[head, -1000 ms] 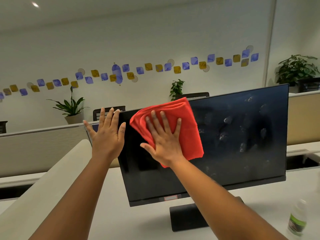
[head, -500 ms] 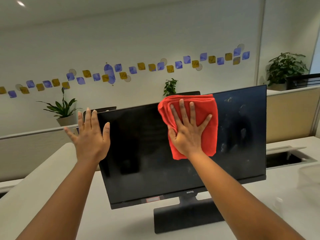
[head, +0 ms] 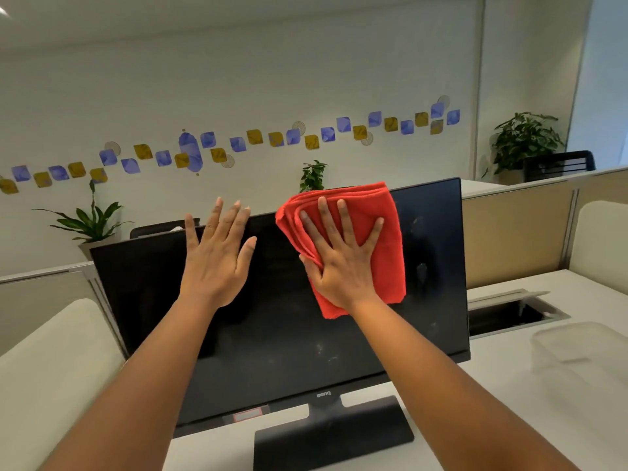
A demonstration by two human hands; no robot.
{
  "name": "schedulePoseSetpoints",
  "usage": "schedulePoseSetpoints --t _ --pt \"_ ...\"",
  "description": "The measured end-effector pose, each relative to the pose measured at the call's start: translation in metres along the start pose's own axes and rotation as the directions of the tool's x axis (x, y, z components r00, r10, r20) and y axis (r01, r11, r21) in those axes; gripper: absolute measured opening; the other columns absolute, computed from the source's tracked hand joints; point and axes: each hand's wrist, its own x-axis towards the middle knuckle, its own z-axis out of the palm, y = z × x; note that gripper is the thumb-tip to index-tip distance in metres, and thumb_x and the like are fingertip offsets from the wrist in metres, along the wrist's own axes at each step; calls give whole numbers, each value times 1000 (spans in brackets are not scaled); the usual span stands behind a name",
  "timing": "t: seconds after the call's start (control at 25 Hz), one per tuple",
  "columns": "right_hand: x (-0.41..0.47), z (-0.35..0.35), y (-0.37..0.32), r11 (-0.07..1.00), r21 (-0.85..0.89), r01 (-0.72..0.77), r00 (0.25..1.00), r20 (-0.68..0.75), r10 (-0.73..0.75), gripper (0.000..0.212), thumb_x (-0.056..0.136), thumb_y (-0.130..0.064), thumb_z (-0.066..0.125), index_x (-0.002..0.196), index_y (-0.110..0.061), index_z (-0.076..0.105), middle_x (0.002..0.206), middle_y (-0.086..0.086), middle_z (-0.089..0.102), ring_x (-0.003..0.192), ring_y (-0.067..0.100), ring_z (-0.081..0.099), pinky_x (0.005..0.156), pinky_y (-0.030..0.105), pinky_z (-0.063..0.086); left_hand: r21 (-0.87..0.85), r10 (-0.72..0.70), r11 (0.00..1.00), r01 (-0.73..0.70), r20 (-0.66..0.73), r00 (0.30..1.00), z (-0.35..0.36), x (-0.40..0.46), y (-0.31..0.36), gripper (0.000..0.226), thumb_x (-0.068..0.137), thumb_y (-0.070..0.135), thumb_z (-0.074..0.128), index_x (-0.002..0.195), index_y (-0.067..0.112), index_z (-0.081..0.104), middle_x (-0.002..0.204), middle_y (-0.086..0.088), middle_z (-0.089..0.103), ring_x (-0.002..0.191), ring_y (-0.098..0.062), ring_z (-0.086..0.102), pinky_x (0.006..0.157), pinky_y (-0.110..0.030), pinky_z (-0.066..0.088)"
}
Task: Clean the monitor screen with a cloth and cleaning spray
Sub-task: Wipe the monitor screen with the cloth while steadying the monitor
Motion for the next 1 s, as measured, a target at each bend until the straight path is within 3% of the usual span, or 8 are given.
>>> schedulePoseSetpoints --t 0.08,0.2,0.28,0.36,0.52,0.76,0.84,1.0 --pt "1 -3 20 999 2 -43 999 -12 43 68 86 -50 37 145 -40 3 154 -1 24 140 13 -24 103 66 -12 -61 -35 998 33 -32 999 4 -1 3 71 83 53 5 140 17 25 151 -3 24 140 -12 -4 108 -39 -22" --pt "0 -8 57 981 -8 -193 981 -6 193 66 87 -51 32 146 -33 8 155 1 18 140 12 -26 103 62 -18 -143 -38 989 32 -40 998 3 -1 3 70 83 54 8 137 16 31 148 -4 30 140 -11 -4 105 -34 -27" --pt "0 -14 82 953 -3 -304 953 1 304 68 87 -53 29 147 -28 9 156 3 15 143 18 -14 103 63 -17 -169 -28 985 22 -28 999 1 0 2 70 82 55 10 137 17 31 148 -3 30 139 -9 -6 107 -37 -25" --pt "1 -20 102 906 4 -423 906 4 423 70 86 -54 24 147 -23 14 156 5 15 144 28 1 103 68 -10 -185 -25 983 20 -22 999 0 1 3 71 82 56 11 137 17 32 148 -3 30 138 -8 -8 108 -39 -23" --pt "-7 -23 116 786 72 -614 789 34 613 73 83 -58 14 147 -22 10 158 4 7 145 28 -1 105 68 -8 -207 -22 978 18 -16 1000 -1 0 4 71 81 57 13 137 18 32 148 -3 30 137 -6 -11 107 -38 -25" --pt "-68 -15 103 731 86 -677 736 105 669 70 85 -54 17 145 -23 4 157 7 6 145 29 -1 107 67 -5 -219 -27 975 24 -12 1000 -3 0 4 73 79 59 13 135 18 33 148 -4 30 139 -10 -11 106 -40 -25" --pt "-63 -15 102 739 93 -667 744 112 658 67 84 -55 16 142 -26 -2 157 7 4 145 30 -3 107 66 -6 -218 -34 976 31 -6 999 -4 0 3 73 79 60 12 135 19 34 148 -4 29 138 -9 -13 107 -42 -25" --pt "-20 -19 91 751 132 -647 762 87 641 76 83 -59 13 146 -19 2 157 8 3 144 31 -4 107 64 -9 -225 -40 974 40 5 999 -5 1 3 75 77 61 11 135 19 33 149 -3 28 136 -8 -15 107 -43 -24"
